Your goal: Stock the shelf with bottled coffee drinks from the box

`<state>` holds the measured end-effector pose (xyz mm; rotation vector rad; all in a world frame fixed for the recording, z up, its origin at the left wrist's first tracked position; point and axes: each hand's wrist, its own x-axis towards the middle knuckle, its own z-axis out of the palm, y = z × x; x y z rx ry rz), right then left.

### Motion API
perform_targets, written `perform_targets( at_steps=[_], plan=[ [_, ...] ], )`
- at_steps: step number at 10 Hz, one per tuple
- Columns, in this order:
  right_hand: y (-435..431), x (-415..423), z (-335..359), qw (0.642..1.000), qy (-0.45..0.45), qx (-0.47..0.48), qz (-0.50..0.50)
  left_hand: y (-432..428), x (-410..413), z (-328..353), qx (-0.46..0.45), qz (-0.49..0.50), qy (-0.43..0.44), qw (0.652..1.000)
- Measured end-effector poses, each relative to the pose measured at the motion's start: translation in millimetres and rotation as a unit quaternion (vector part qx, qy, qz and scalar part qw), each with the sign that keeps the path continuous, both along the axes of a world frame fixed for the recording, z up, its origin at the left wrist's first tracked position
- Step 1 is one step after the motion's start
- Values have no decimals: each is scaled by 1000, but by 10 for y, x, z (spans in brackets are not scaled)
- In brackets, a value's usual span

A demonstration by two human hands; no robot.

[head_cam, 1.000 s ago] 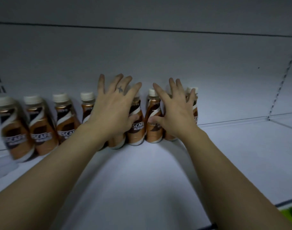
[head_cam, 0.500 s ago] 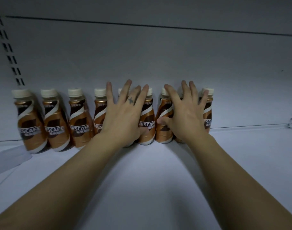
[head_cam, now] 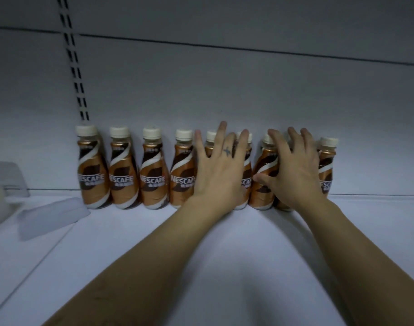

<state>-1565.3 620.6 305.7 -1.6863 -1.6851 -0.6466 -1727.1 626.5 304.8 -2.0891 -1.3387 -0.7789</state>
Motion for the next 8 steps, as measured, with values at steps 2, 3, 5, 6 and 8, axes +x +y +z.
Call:
perform_targets(
  at_steps=[2,3,5,6,8],
  plan=[
    [-60,-23,68,998,-34,-47,-35,-53,-155,44,13,-11,22,1000],
    [-123,-55,119,995,-47,-71,-56,-106,-325,133,28,-7,14,999],
    [-352,-357,261,994,-76,-77,-25,-364,-889,144,-44,20,8,999],
    [-545,-454,274,992,-80,-101,8,-572,-1176,73,-79,24,-9,997],
    [-927,-558,307,988,-53,-131,57,-984,-1619,150,-121,26,-48,991]
  ],
)
